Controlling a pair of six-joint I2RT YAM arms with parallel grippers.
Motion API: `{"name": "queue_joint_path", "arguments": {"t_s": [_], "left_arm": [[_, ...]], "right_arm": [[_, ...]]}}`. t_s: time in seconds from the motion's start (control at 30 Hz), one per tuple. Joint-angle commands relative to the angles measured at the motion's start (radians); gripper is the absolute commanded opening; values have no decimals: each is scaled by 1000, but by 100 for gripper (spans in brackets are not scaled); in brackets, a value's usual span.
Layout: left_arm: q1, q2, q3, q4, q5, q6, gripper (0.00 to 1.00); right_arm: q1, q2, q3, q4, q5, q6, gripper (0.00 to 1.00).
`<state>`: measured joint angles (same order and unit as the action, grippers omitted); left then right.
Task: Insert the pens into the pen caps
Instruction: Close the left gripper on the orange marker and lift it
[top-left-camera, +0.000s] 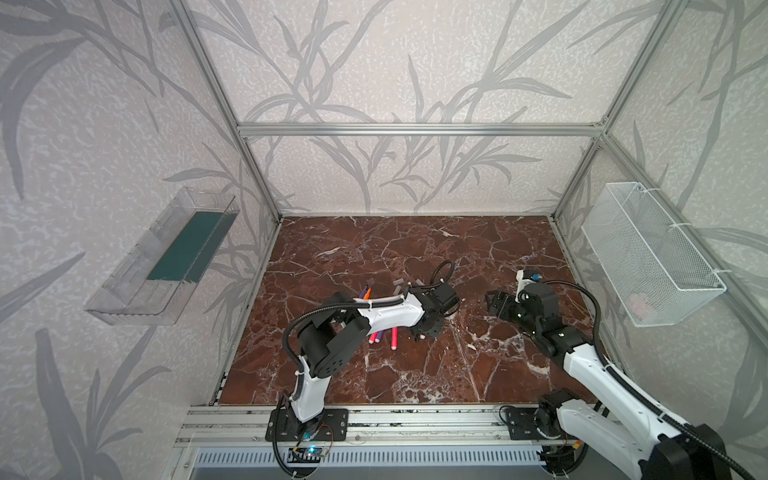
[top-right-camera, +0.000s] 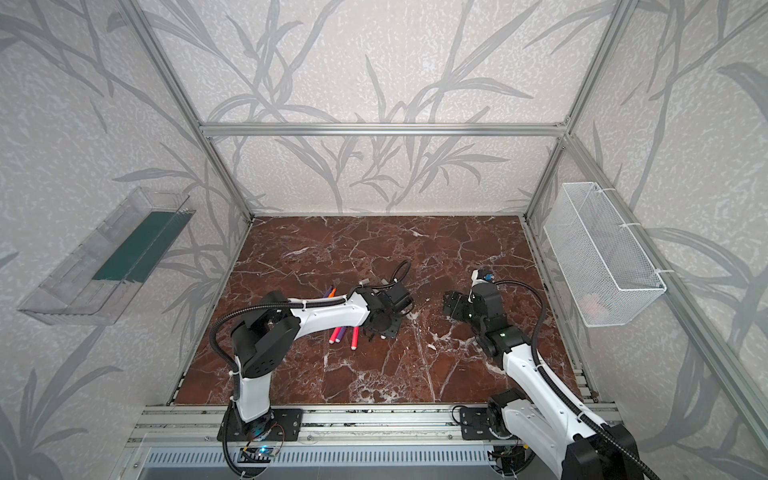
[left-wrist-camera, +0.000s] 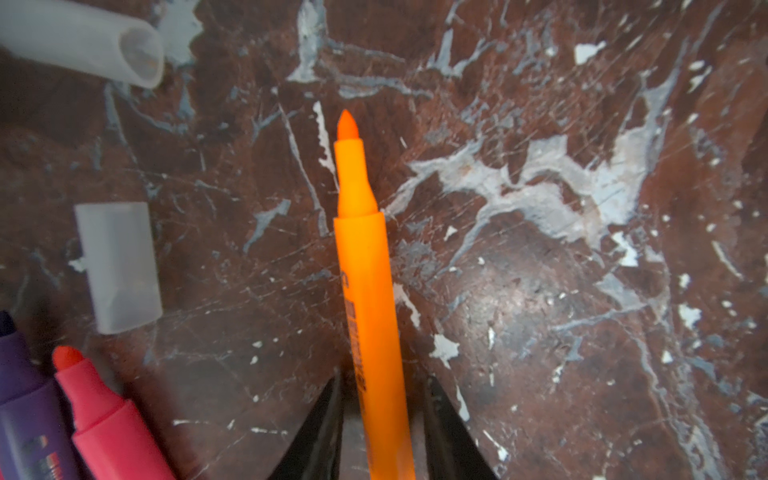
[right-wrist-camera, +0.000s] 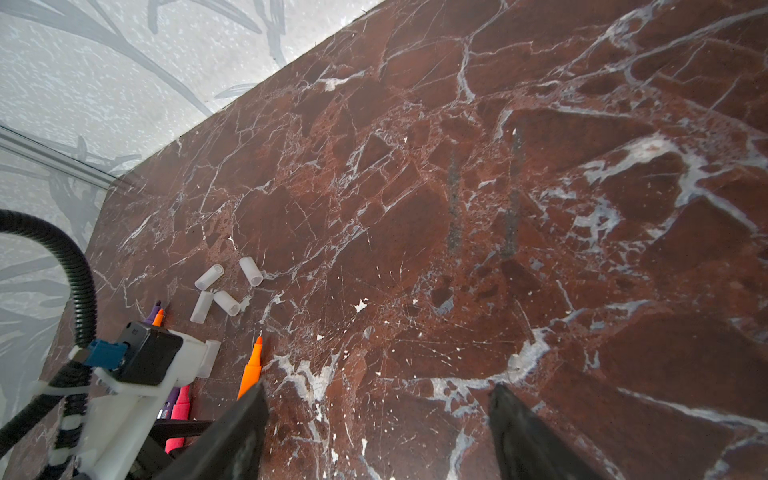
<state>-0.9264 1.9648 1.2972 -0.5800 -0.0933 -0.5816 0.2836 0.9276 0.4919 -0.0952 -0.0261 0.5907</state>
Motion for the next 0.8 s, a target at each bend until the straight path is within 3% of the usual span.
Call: {"name": "queue_joint_path", "arguments": {"t_s": [0.0,0.77], "left_arm": [[18,71,2,-7,12,-26,34],[66,123,58,-27,10,6,35]], "right_arm": [[4,-16,-12,-11,5,4,82],[6,13,4,3,-3,6,82]]}}
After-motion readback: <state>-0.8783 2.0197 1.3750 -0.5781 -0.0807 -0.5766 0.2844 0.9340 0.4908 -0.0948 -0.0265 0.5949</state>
